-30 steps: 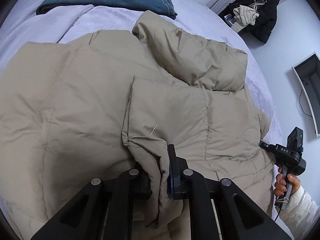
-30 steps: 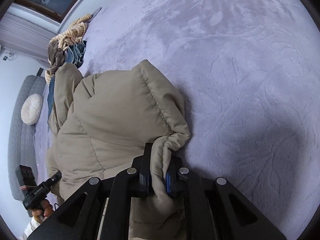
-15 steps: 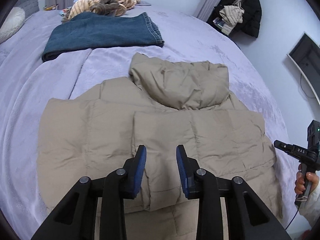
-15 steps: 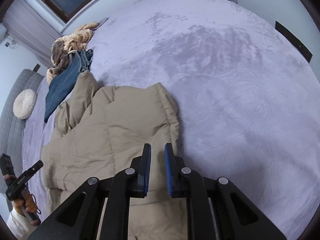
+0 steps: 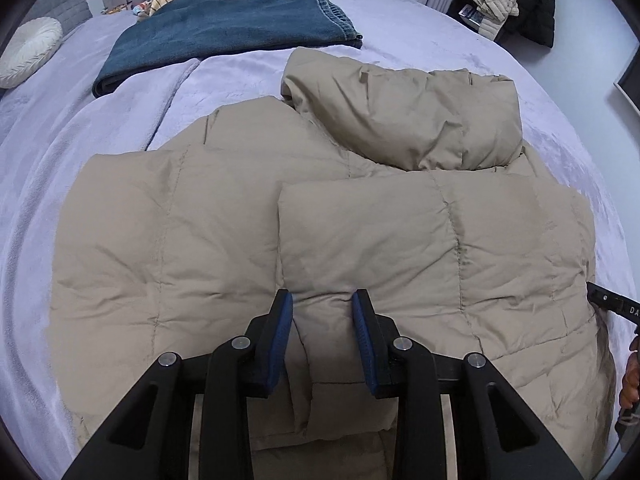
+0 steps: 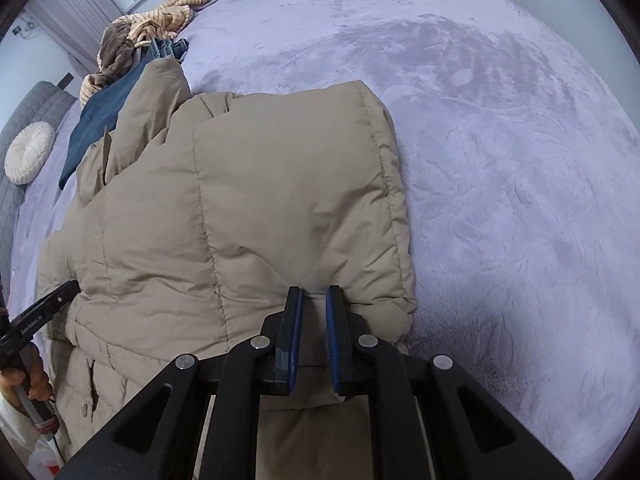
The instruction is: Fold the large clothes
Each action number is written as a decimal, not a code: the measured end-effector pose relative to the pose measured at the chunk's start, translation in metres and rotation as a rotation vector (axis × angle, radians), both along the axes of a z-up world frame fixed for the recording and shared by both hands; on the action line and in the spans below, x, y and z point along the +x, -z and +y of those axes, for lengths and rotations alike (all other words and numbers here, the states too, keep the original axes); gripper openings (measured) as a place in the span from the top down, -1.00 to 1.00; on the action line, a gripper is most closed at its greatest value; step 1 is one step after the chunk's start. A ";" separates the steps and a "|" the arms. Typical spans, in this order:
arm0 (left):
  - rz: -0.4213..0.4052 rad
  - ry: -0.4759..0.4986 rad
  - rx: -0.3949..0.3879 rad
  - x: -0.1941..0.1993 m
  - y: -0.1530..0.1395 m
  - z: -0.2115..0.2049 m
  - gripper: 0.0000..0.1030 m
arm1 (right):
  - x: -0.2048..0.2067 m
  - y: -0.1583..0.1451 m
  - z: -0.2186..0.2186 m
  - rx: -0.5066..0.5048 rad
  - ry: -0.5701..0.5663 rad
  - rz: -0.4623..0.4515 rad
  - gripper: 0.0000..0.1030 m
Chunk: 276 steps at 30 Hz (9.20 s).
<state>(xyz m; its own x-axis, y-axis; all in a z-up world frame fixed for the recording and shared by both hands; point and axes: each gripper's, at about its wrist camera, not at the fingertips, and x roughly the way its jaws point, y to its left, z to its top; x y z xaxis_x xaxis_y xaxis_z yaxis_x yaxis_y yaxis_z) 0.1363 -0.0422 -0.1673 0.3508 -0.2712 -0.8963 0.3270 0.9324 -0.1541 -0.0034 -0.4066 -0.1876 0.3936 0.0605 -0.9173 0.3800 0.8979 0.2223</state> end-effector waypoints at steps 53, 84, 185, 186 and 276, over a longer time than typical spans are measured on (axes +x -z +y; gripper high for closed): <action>0.196 -0.153 0.108 -0.229 -0.092 0.054 -1.00 | -0.163 -0.075 0.073 0.311 0.022 0.129 -0.58; 0.388 -0.236 -0.148 -0.306 -0.024 0.222 -1.00 | -0.325 -0.028 0.099 0.405 0.523 0.117 -0.61; -0.185 -0.204 -0.058 0.096 -0.088 0.072 -0.86 | 0.121 -0.061 -0.017 0.321 0.135 -0.164 -0.40; -0.174 -0.194 -0.075 0.095 -0.089 0.071 -0.84 | 0.118 -0.067 -0.013 0.320 0.125 -0.173 -0.40; 0.159 -0.219 -0.065 -0.046 -0.039 0.113 -1.00 | -0.055 -0.035 0.048 0.360 0.313 -0.063 -0.62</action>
